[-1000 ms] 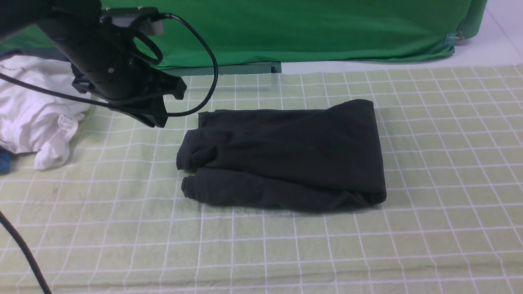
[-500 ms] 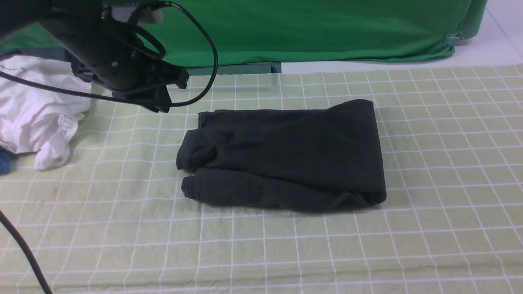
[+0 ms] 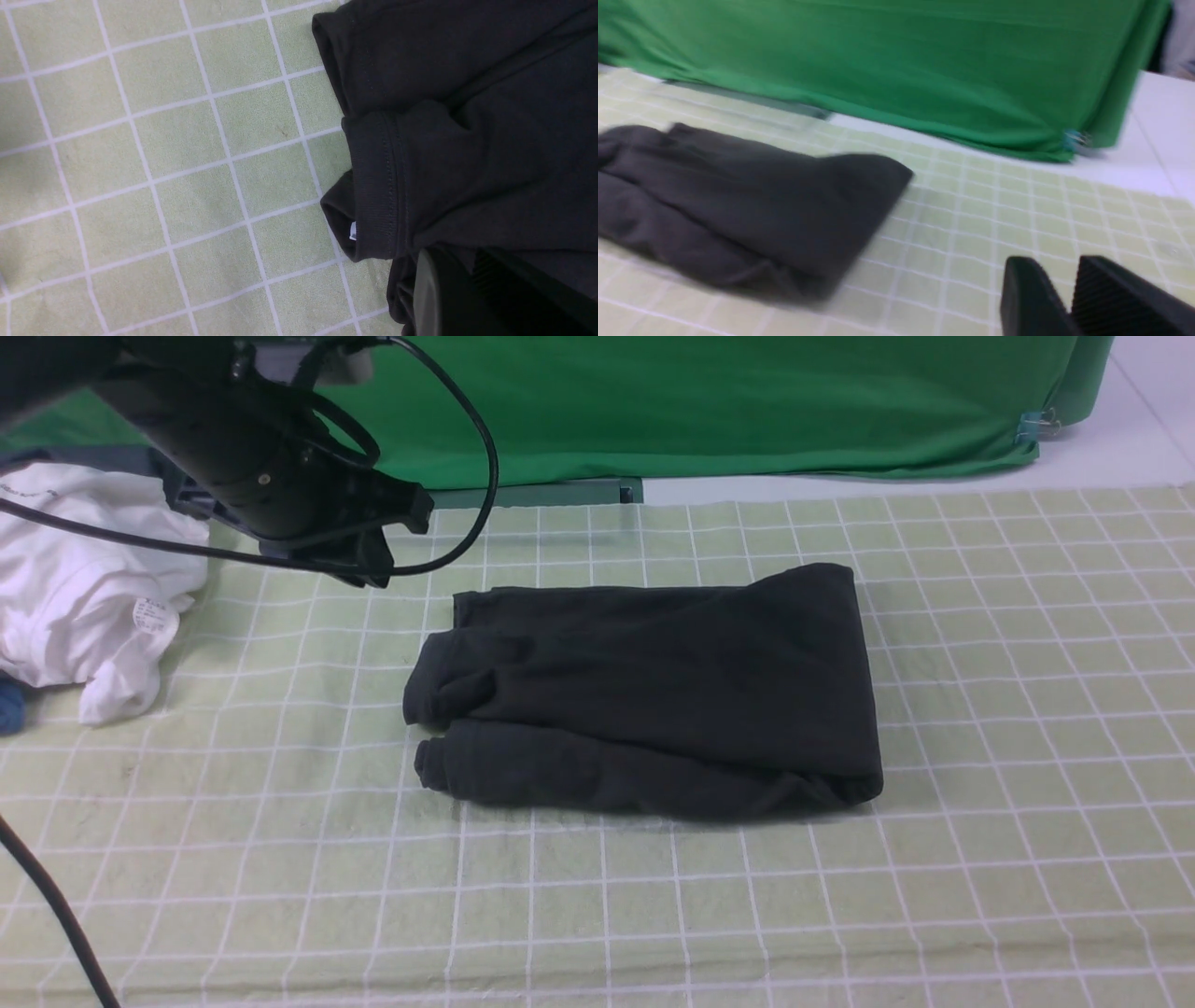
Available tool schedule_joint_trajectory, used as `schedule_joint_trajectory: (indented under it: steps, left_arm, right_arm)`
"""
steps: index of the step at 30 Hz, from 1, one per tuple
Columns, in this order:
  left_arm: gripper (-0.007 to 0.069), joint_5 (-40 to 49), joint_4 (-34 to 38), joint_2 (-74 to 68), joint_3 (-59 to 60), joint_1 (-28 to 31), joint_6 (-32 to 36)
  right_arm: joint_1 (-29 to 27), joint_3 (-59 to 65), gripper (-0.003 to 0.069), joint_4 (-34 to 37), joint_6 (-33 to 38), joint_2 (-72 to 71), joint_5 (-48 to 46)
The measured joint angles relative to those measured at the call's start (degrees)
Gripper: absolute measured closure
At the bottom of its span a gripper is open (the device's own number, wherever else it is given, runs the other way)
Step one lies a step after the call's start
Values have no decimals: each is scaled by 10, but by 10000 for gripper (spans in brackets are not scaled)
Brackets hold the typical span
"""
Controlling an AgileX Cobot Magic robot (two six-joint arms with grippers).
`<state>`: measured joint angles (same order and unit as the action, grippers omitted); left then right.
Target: Fold a long-sleeved shirt over a green coffee tablecloth.
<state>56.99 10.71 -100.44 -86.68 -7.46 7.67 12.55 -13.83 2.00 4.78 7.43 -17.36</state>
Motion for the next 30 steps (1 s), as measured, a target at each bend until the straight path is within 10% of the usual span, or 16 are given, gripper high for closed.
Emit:
schedule_joint_trajectory:
  steps: [11, 30]
  left_arm:
    - [536, 6, 2, 0, 0, 0, 0]
    - [527, 69, 3, 0, 0, 0, 0]
  right_arm:
    - [-107, 93, 480, -8, 1, -52, -4]
    - [-107, 141, 442, -20, 0, -74, 19]
